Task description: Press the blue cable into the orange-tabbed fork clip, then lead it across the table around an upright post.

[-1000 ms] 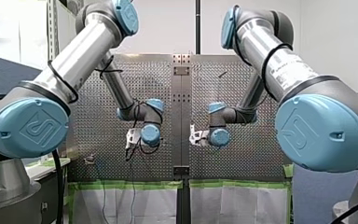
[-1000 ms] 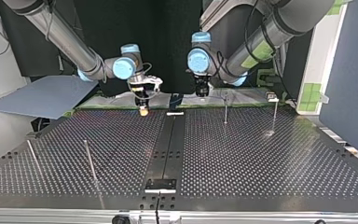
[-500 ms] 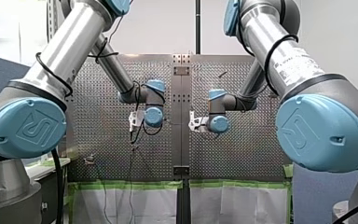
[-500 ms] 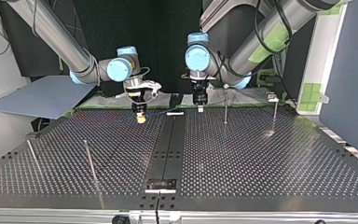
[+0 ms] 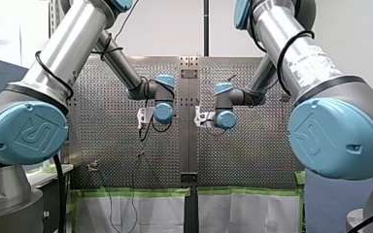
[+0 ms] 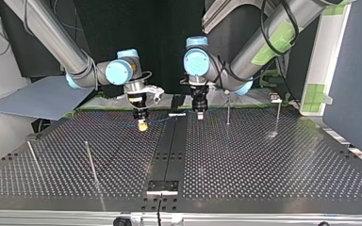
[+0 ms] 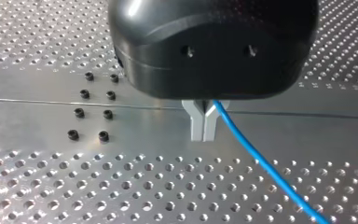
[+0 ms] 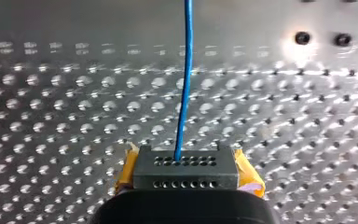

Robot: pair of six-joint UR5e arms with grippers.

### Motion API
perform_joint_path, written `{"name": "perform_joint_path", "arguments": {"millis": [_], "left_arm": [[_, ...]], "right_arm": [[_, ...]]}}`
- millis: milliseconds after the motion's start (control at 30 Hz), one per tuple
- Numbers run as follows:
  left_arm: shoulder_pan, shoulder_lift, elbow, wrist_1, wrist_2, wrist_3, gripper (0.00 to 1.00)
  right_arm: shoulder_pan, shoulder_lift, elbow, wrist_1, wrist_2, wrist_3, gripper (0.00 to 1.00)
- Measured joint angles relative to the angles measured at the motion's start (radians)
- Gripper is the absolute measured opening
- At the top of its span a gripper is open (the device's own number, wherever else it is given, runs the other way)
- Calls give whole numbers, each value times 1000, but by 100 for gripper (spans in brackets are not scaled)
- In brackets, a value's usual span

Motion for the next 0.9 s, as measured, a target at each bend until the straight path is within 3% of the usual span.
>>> {"name": "perform_joint_path", "arguments": {"millis": [567, 900], "left_arm": [[0, 1, 69, -70, -2, -13, 0], [0, 35, 82, -84, -2, -31, 0]], "right_arm": [[9, -89, -25, 37, -2, 4, 0], [13, -110, -42, 69, -2, 1, 0]]}}
